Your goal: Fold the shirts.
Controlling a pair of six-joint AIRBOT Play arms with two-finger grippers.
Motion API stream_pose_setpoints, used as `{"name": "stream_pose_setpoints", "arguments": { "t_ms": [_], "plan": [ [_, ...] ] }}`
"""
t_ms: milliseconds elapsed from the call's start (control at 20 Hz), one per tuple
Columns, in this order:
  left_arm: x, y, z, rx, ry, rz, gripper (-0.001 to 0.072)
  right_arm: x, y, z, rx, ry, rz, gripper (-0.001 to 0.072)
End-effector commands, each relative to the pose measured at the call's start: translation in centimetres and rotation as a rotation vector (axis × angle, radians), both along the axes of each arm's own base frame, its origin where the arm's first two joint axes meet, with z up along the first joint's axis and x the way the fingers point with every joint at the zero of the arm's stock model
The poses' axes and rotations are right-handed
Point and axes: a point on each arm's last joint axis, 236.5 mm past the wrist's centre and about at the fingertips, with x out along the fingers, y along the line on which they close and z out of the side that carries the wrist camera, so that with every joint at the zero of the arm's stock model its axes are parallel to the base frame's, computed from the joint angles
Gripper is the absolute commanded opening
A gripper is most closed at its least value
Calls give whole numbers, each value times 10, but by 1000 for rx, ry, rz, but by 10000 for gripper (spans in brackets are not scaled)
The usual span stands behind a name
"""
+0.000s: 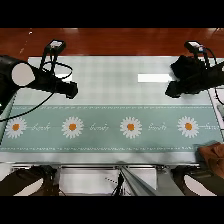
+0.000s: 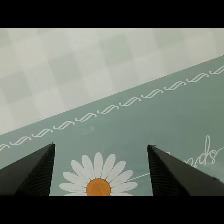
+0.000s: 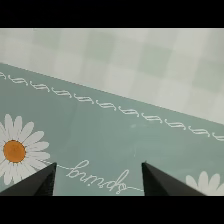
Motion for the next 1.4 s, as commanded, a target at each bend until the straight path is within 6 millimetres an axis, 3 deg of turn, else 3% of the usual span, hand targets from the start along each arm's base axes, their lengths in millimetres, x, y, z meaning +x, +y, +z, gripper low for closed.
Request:
{"name": "stream_pose_setpoints", "arguments": {
  "t_ms": [0, 750, 1000, 1100, 1250, 1350],
  "plan": [
    [0, 0, 0, 0, 0, -1, 708, 0, 0, 0, 0, 1, 1, 608],
    [0, 0, 0, 0, 0, -1, 708, 1, 1, 0, 1, -2, 0, 608],
    [3, -2, 1, -5, -12, 0, 708, 43, 0, 20, 10, -199, -25, 595],
    [15, -6, 3, -21, -56, 0, 708, 83, -37, 43, -129, -398, -86, 595],
    [25, -10, 3, -33, -86, 0, 708, 135, -121, 88, -234, -682, -371, 596],
    [25, -10, 1, -32, -82, 0, 708, 148, -174, 77, -202, -695, -537, 596]
  ]
}}
